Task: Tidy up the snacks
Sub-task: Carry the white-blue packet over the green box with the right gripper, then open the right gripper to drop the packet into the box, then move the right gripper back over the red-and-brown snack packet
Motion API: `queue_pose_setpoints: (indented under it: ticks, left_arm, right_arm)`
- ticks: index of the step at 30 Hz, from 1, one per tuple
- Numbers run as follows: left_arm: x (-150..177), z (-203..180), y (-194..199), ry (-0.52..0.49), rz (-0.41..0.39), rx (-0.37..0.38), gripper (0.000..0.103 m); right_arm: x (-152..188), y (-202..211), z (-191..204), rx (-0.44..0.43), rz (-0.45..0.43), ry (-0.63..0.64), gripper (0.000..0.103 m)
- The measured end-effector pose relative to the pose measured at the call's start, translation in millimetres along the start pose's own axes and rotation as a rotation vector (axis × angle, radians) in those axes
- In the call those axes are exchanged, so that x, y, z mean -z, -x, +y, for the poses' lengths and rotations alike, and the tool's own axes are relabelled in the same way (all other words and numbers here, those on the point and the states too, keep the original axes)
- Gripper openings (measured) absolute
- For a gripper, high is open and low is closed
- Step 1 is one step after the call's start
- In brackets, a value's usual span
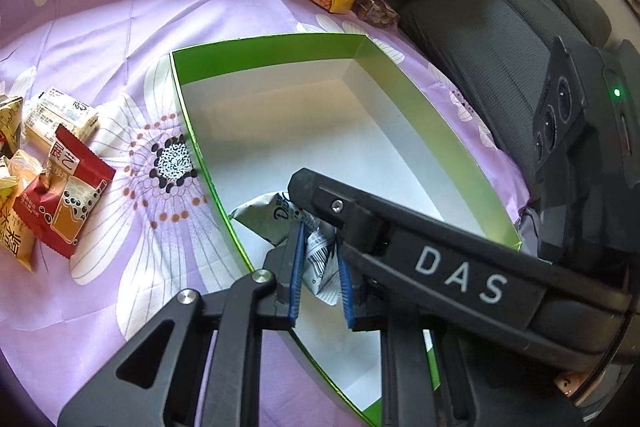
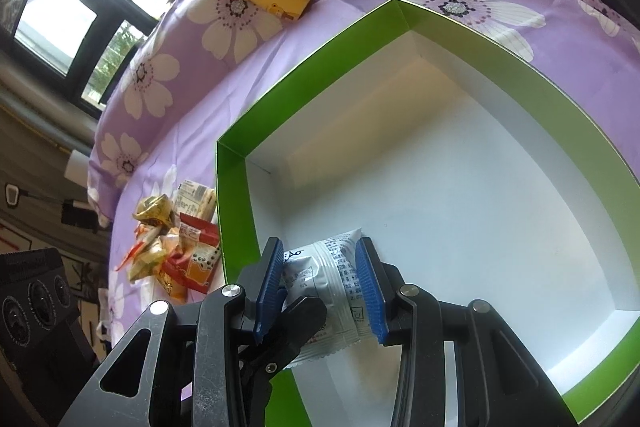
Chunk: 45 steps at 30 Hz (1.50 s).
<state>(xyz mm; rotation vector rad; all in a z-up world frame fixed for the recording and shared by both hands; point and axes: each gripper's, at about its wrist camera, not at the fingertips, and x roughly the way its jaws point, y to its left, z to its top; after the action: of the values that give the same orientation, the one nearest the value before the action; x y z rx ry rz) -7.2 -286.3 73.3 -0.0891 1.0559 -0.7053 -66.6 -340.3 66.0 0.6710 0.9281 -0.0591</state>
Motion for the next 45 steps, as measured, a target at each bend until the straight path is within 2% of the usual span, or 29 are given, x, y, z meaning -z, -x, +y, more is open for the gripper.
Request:
queue_pose_setpoints:
  ticks: [5, 9, 15, 17, 19, 20, 23, 25, 27, 29, 31, 36, 39, 41, 45]
  left_arm:
    - [1.5, 7.1, 3.0, 0.027, 0.012, 0.001, 0.018]
    - [2.5, -0.4, 2.8, -0.021, 0.018, -0.033, 0.018]
    - [3.4, -4.9, 9.8, -0.028, -0.002, -0.039, 0.017]
    - [3.9, -11.3, 22.2, -0.065, -0.048, -0.034, 0.018]
    - [5.1, -16.6, 37.3, -0.098, -0.087, -0.033, 0.024]
    - [5.7, -17.0, 44.3, -0.107, -0.103, -0.033, 0.027]
    - [8.9, -7.6, 66.1, -0.097, -0.152, -0.014, 0.046]
    - [12.3, 8.0, 80.5, -0.063, -0.170, -0.007, 0.066]
    - [15.0, 23.3, 93.8, -0.035, -0.188, -0.024, 0.076]
    - [21.4, 44.1, 112.6, -0.010, -0.224, -0.065, 0.079]
    - [28.2, 70.4, 132.2, 0.033, -0.262, -0.119, 0.082]
    - [47.4, 146.2, 173.2, 0.171, -0.342, -0.220, 0.089]
    - [67.6, 190.7, 188.3, 0.265, -0.389, -0.259, 0.090]
    - [80.4, 214.8, 191.7, 0.329, -0.409, -0.257, 0.090]
    - [91.5, 252.0, 184.5, 0.435, -0.366, -0.256, 0.090]
  right_arm:
    - [-0.5, -1.3, 0.8, -0.020, 0.008, 0.009, 0.041]
    - [0.7, -2.7, 4.5, -0.013, 0.014, 0.022, 0.041]
    - [-0.9, 1.8, 2.2, 0.069, -0.017, 0.010, 0.041]
    - [-1.5, 7.6, 0.5, 0.111, -0.044, 0.010, 0.041]
    - [-2.2, 14.2, -1.0, 0.127, -0.076, 0.006, 0.043]
    - [-2.6, 17.6, -2.5, 0.125, -0.091, -0.003, 0.050]
    - [-2.9, 27.6, -4.3, 0.121, -0.138, -0.016, 0.065]
    - [-1.5, 34.3, 0.3, 0.133, -0.173, -0.001, 0.070]
    - [1.6, 43.8, 10.9, 0.172, -0.228, 0.040, 0.075]
    - [3.7, 53.3, 25.2, 0.191, -0.296, 0.090, 0.084]
    - [6.6, 58.2, 40.2, 0.173, -0.343, 0.136, 0.086]
    - [17.1, 52.8, 75.9, 0.109, -0.382, 0.235, 0.086]
    - [24.8, 41.1, 97.1, 0.056, -0.353, 0.286, 0.087]
    - [29.2, 29.2, 107.0, 0.005, -0.306, 0.292, 0.086]
    - [35.8, -4.3, 126.4, -0.093, -0.142, 0.275, 0.087]
